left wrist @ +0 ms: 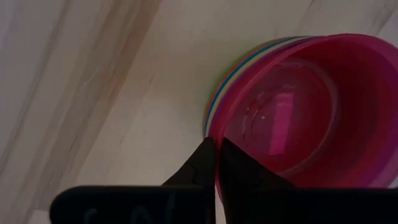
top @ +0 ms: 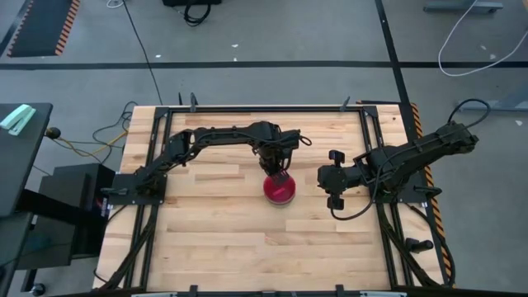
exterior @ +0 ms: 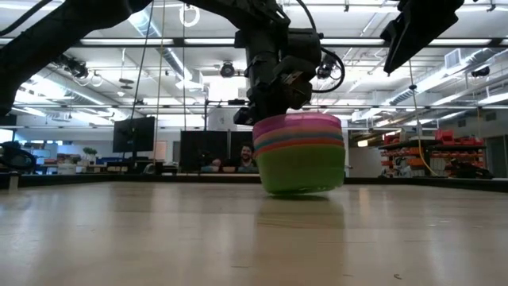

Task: Nest bowls inside each other
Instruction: Stack the red bowl on the purple bowl, then return to home position

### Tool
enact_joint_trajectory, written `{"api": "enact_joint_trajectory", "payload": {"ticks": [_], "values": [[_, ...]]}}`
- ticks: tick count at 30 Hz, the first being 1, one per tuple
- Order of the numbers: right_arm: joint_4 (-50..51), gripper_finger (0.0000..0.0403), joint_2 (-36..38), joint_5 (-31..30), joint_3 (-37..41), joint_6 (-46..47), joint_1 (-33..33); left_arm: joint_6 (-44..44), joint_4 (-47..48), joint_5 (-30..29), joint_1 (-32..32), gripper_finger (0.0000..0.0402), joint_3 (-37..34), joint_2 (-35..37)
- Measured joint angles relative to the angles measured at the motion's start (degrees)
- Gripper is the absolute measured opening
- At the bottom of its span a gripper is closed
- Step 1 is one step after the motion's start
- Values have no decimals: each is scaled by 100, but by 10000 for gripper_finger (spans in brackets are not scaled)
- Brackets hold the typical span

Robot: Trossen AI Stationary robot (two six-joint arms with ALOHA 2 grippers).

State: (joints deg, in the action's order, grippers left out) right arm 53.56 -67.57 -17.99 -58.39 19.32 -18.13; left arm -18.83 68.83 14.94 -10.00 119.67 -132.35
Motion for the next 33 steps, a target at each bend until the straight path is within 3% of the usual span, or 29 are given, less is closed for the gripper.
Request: {"api": "enact_joint_trajectory", "payload": {"ticks": [8,16,25,33], "values": [[0,104,0,0,0,1,0,0,0,18,0,54,51,1],[0,104,0,0,0,1,0,4,-13,39,65,84,643,2],[-18,104,0,0,0,-208,-4,506,7,57,329,85,1543,15],[-499,104,90,4,0,-766,-133,967,-389,-39,554,72,1501,358]]}}
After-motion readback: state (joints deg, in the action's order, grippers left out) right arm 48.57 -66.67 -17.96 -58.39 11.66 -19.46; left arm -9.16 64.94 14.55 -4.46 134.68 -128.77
